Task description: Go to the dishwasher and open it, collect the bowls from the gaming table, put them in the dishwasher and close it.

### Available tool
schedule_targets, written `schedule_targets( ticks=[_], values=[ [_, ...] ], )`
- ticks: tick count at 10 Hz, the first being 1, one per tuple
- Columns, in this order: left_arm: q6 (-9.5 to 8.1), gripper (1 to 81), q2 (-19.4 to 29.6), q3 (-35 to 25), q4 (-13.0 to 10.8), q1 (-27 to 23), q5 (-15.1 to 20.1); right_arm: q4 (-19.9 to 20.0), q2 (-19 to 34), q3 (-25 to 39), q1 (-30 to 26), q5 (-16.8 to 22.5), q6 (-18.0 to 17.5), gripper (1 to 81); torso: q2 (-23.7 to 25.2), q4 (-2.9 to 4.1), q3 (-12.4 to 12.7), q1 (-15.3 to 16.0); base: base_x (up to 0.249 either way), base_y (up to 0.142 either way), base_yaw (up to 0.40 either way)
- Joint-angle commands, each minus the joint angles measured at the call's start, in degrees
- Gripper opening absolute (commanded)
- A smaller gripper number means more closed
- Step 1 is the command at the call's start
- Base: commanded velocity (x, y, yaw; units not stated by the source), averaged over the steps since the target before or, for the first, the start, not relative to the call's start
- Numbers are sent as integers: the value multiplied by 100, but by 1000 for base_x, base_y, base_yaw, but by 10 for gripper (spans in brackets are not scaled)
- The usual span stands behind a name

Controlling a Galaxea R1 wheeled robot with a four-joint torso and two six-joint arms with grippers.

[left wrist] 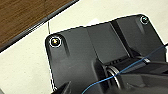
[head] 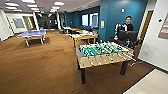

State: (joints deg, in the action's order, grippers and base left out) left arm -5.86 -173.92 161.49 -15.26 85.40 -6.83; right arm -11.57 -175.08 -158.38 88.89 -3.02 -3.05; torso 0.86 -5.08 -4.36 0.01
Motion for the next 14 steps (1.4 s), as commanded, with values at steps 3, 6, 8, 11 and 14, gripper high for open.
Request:
schedule_targets(
  ticks=[3, 6, 8, 11, 14],
  values=[
    [24, 811, 33, 32, -47, -255, 278, -3, -3, 19, -227, 302, 14, 811, -2, 0, -2, 0, 0, 0, 336],
    [24, 811, 33, 32, -56, -255, 278, -3, -3, 1, -227, 302, 6, 811, 0, 0, 0, -1, 0, 0, 298],
    [15, 811, 41, 32, -21, -247, 278, -3, -3, -8, -218, 302, 6, 811, -2, 0, 0, 0, 0, 0, 175],
    [-11, 811, 59, 32, -3, -255, 278, -3, 6, -8, -226, 302, 15, 811, -2, 0, 0, 0, 0, 0, -103],
    [-20, 811, 50, 32, 32, -255, 270, -3, 15, -8, -218, 302, 6, 811, -2, 0, 0, 0, 0, -148, 0]
  ],
)
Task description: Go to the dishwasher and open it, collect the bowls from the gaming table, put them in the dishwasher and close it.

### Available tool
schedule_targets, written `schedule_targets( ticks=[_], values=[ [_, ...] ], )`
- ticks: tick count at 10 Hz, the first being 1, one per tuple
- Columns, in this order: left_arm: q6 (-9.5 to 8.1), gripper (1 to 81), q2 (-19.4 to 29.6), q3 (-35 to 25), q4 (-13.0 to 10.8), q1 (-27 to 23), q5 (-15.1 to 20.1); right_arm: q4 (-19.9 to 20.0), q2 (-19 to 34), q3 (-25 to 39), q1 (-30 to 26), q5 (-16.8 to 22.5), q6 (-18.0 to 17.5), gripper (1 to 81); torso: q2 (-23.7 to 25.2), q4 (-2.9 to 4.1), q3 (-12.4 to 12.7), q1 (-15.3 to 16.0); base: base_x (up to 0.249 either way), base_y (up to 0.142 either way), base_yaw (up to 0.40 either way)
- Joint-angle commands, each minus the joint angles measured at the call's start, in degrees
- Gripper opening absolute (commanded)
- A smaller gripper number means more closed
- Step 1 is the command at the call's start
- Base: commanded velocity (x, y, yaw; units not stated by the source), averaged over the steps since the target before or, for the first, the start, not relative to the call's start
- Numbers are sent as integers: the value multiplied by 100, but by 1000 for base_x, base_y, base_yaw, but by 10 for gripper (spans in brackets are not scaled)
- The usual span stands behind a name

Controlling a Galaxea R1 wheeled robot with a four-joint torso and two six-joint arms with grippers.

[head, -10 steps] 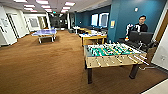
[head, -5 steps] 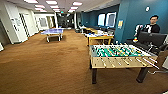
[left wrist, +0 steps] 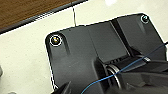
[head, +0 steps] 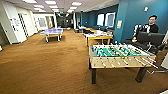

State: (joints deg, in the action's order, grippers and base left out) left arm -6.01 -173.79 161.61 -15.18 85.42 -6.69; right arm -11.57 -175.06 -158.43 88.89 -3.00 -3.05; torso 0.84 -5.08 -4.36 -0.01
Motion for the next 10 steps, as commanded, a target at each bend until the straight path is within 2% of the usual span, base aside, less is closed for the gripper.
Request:
schedule_targets(
  ticks=[1, 10],
  values=[
    [-14, 811, 46, 28, 24, -258, 256, -3, 12, -3, -218, 300, 6, 811, 0, 0, 0, 1, 0, 0, 0],
    [-14, 811, 54, 20, 76, -258, 256, 14, 3, -3, -192, 300, 6, 811, 0, 0, 0, 1, 10, 0, 0]
  ],
)
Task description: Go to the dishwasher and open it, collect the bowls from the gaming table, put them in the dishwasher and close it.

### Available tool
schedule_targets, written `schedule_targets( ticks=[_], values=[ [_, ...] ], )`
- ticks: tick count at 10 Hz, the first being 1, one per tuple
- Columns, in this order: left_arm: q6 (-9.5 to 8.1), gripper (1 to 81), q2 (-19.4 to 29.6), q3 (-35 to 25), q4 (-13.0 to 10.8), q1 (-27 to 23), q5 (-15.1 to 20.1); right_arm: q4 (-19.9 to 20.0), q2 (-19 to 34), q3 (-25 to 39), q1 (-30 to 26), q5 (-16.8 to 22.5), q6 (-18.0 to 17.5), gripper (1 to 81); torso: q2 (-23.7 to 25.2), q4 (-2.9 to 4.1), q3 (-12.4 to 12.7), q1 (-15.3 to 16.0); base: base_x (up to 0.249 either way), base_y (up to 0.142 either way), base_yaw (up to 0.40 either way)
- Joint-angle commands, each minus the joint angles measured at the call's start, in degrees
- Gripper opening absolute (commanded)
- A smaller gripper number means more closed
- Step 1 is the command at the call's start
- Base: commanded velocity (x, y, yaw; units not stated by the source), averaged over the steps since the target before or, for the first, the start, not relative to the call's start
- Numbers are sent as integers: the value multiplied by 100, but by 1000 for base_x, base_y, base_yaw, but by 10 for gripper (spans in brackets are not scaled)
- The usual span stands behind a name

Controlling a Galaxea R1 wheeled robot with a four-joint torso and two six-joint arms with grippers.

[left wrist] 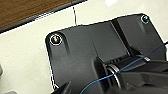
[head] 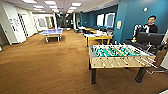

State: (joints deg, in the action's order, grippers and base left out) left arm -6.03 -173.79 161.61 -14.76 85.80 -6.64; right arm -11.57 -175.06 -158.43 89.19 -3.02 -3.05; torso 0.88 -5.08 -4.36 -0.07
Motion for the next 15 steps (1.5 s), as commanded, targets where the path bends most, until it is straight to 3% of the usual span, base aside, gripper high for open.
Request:
schedule_targets(
  ticks=[1, 15],
  values=[
    [-11, 811, 54, 20, 35, -296, 251, 14, 3, -3, -221, 302, 6, 811, -2, 0, 0, 7, 97, 0, 0],
    [-12, 811, 63, 20, 44, -270, 251, 14, 3, 6, -203, 302, 6, 811, 2, 0, 0, 10, 121, 0, 0]
  ],
)
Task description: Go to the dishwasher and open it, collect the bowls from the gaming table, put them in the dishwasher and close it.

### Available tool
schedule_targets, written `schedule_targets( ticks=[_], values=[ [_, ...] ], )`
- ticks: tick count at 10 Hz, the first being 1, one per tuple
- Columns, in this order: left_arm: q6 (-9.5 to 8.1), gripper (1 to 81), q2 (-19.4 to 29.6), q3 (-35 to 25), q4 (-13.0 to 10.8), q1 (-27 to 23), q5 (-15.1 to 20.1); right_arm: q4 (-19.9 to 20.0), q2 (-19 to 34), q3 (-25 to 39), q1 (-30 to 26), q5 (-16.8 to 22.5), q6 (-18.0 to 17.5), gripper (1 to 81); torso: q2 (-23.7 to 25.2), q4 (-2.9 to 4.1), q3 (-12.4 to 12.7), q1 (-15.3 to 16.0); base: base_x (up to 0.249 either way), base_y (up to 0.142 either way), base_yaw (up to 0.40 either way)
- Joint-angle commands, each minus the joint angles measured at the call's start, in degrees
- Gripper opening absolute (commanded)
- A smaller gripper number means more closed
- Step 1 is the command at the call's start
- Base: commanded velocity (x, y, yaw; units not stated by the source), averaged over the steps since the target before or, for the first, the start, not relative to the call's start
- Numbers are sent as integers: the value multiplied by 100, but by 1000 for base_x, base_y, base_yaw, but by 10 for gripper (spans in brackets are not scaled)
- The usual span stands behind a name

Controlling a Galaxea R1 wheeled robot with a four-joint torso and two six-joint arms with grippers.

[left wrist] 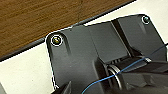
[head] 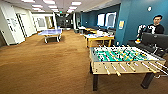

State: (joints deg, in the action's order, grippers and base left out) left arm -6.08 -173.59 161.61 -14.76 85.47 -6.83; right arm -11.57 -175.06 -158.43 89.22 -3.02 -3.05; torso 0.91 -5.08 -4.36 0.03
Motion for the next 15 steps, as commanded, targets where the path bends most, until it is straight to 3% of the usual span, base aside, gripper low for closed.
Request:
schedule_targets(
  ticks=[1, 5, 15],
  values=[
    [-7, 811, 44, 20, 44, -236, 261, -3, 3, 6, -198, 302, 6, 811, 0, 0, 0, 0, 132, 0, 0],
    [-7, 811, 53, 20, 44, -228, 261, -3, -5, 24, -189, 302, 15, 811, 0, 0, 0, 2, 128, 0, 0],
    [-7, 811, 44, 20, 44, -219, 261, -3, -5, 6, -189, 302, 15, 811, 2, 0, 0, -3, 125, 56, 0]
  ],
)
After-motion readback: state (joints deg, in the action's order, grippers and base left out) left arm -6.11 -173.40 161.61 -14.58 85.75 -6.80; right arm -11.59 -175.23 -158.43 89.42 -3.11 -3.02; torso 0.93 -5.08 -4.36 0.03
